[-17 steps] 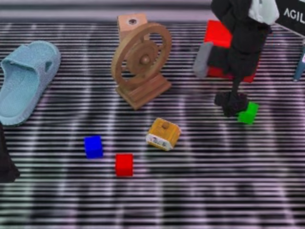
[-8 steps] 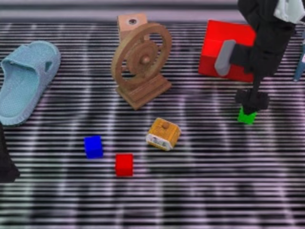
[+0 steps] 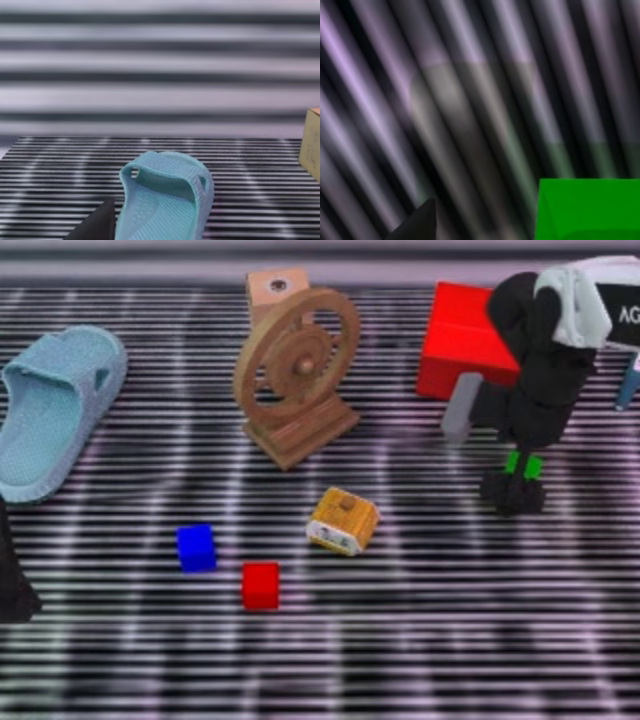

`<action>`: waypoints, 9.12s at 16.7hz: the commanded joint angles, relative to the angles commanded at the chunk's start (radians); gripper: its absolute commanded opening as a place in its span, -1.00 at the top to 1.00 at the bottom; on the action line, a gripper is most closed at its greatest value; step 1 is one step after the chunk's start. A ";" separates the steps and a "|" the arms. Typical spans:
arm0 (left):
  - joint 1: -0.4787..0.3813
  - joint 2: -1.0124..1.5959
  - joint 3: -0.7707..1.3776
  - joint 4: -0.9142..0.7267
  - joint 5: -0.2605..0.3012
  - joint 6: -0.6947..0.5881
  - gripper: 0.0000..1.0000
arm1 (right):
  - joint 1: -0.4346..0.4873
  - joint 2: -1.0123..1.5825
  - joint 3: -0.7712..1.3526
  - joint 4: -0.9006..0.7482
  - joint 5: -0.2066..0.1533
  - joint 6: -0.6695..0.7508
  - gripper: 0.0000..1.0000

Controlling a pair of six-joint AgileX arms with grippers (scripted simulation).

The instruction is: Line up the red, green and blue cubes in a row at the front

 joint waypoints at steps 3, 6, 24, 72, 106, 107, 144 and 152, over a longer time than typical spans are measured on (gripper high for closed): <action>0.000 0.000 0.000 0.000 0.000 0.000 -1.00 | 0.000 0.009 -0.016 0.025 0.000 0.000 -1.00; 0.000 0.000 0.000 0.000 0.000 0.000 -1.00 | 0.000 0.009 -0.016 0.025 0.000 0.000 -0.85; 0.000 0.000 0.000 0.000 0.000 0.000 -1.00 | 0.000 0.009 -0.016 0.025 0.000 0.000 1.00; 0.000 0.000 0.000 0.000 0.000 0.000 -1.00 | 0.509 -0.131 -0.098 -0.017 -0.017 0.112 1.00; 0.000 0.000 0.000 0.000 0.000 0.000 -1.00 | 0.514 -0.206 0.065 -0.254 -0.018 0.107 -1.00; 0.000 0.000 0.000 0.000 0.000 0.000 -1.00 | 0.510 -0.202 0.063 -0.252 -0.018 0.107 -1.00; -0.398 1.983 1.429 -1.017 0.002 -0.577 -1.00 | -0.259 -2.387 -1.752 0.936 -0.005 0.900 -1.00; -0.401 2.098 1.298 -0.766 0.002 -0.574 -1.00 | -0.259 -2.387 -1.752 0.936 -0.005 0.900 -1.00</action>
